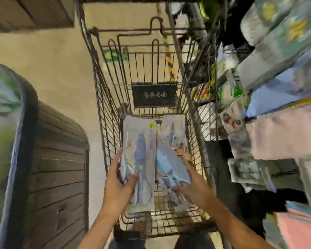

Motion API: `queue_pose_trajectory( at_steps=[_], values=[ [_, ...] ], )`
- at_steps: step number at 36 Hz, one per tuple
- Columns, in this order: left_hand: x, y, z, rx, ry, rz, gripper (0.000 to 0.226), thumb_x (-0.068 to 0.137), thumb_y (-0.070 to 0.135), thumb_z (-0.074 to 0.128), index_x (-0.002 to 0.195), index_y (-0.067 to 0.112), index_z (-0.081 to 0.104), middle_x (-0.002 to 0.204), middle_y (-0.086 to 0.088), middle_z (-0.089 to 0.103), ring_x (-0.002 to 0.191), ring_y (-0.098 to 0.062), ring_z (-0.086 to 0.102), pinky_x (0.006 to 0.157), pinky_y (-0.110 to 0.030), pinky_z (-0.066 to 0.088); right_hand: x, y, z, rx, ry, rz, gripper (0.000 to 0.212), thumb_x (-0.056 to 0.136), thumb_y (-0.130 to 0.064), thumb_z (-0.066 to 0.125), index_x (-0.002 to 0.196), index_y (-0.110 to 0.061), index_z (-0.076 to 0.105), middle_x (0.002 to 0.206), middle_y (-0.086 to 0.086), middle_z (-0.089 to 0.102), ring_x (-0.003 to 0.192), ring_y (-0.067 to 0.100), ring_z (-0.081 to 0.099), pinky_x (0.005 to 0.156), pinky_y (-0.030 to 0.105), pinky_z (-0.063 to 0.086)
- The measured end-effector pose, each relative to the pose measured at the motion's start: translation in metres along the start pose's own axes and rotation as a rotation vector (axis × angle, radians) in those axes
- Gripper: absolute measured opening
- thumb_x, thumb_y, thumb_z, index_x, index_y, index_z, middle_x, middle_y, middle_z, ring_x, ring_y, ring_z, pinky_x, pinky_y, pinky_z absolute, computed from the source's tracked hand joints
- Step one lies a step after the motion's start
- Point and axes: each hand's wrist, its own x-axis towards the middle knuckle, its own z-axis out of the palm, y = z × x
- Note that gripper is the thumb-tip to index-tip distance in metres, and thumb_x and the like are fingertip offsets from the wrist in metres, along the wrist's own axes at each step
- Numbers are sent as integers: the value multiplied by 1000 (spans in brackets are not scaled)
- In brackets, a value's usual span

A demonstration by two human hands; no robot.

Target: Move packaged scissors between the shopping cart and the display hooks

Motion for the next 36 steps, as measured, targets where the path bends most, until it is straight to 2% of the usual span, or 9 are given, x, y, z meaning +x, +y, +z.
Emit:
queue_pose_trajectory(
  at_steps=[3, 7, 11, 15, 19, 23, 27, 33, 36],
  values=[
    [-21, 39, -16, 33, -44, 44, 82, 86, 19, 77, 146, 54, 34, 155, 12, 43, 145, -13, 37, 117, -46, 37, -46, -42, -12, 162, 117, -3, 95, 70, -41, 89, 145, -55, 33, 146, -17, 51, 127, 0, 53, 106, 31, 48],
    [-48, 85, -33, 24, -126, 131, 80, 85, 23, 78, 145, 52, 36, 153, 22, 41, 145, -8, 36, 117, -41, 36, -110, -87, -30, 205, 307, -90, 88, 68, -49, 84, 140, -57, 33, 133, -49, 40, 120, -23, 45, 96, 5, 40],
    [-76, 118, -43, -58, -170, 182, 76, 82, 5, 78, 140, 39, 44, 115, 37, 65, 111, 8, 62, 83, -9, 52, -167, -100, -41, 303, 441, -122, 88, 74, -25, 90, 145, -44, 41, 144, -18, 52, 131, 6, 52, 105, 31, 50],
    [-102, 139, -44, -175, -216, 187, 76, 81, -4, 76, 142, 33, 49, 128, 15, 63, 104, 11, 64, 72, -9, 54, -218, -101, -45, 345, 549, -176, 90, 75, -10, 88, 148, -36, 42, 142, -9, 58, 126, 16, 60, 99, 42, 56],
    [-129, 151, -36, -245, -292, 226, 77, 79, -1, 78, 139, 38, 51, 128, 1, 68, 108, -15, 70, 74, -25, 61, -261, -93, -45, 377, 661, -234, 88, 74, -18, 89, 145, -44, 43, 140, -18, 58, 124, 2, 59, 98, 29, 54],
    [-165, 157, -20, -221, -337, 316, 82, 72, 8, 88, 137, 45, 52, 131, 4, 66, 115, -18, 67, 86, -39, 61, -308, -83, -49, 442, 738, -282, 91, 73, -9, 88, 148, -33, 42, 140, -18, 56, 116, -12, 58, 82, 4, 48],
    [-213, 158, 3, -193, -343, 388, 88, 70, 9, 87, 136, 52, 49, 135, 6, 62, 118, -23, 65, 92, -55, 56, -356, -63, -57, 450, 776, -336, 93, 73, -9, 89, 147, -39, 40, 140, -22, 54, 120, -8, 58, 88, 6, 49],
    [-281, 154, 42, -77, -319, 563, 91, 73, 13, 85, 140, 56, 42, 146, 18, 49, 128, -16, 56, 98, -53, 53, -423, -30, -64, 425, 897, -360, 92, 71, -18, 90, 143, -46, 40, 147, -23, 47, 130, -8, 48, 96, 2, 42],
    [-312, 153, 57, -50, -355, 567, 91, 71, 18, 86, 139, 59, 41, 149, 10, 47, 127, -12, 55, 104, -53, 48, -456, -16, -64, 431, 943, -346, 92, 71, -18, 90, 142, -46, 39, 146, -18, 49, 129, 0, 50, 102, 12, 45]
  ],
)
